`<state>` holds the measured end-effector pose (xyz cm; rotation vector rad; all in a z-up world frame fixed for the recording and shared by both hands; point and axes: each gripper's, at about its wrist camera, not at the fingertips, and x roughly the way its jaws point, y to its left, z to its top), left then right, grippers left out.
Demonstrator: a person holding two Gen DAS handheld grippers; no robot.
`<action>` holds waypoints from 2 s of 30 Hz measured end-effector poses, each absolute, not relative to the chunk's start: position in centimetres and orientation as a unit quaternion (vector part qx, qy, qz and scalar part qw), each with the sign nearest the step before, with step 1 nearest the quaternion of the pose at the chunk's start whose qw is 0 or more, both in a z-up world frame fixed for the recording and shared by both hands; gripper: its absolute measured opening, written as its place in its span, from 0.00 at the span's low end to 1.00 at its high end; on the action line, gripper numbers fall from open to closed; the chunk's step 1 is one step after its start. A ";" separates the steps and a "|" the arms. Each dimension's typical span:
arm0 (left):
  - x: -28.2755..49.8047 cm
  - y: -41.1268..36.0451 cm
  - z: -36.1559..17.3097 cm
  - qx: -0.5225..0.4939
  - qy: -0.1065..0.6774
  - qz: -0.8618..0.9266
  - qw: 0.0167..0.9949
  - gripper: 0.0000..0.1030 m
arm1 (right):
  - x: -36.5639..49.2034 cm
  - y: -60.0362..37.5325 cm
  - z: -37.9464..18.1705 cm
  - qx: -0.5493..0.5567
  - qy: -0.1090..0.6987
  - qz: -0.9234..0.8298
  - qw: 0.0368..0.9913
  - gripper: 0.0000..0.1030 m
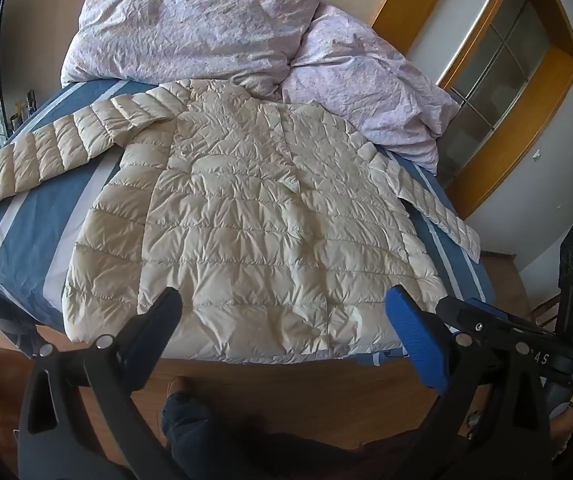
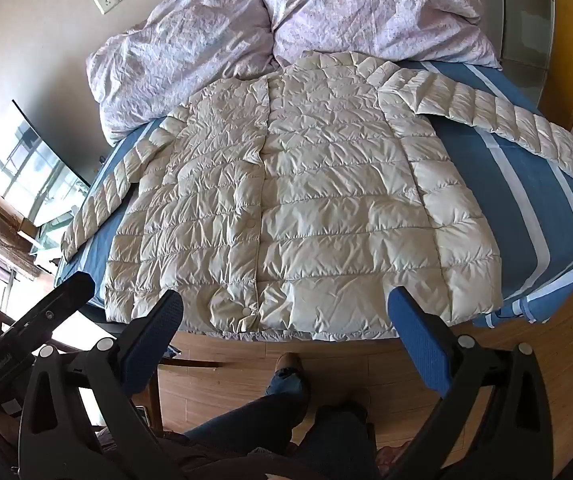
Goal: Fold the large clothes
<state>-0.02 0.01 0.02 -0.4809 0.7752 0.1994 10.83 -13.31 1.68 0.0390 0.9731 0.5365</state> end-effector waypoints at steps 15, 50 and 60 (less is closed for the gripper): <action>-0.1 0.1 0.0 -0.233 0.374 0.095 0.893 0.98 | 10.9 -13.4 1.6 0.019 0.464 0.252 0.849 0.99; 0.0 0.0 0.0 -0.232 0.376 0.096 0.892 0.98 | 11.1 -13.4 1.7 0.021 0.465 0.254 0.848 0.99; 0.0 0.0 0.0 -0.232 0.376 0.097 0.892 0.98 | 11.1 -13.5 1.7 0.021 0.465 0.254 0.848 0.99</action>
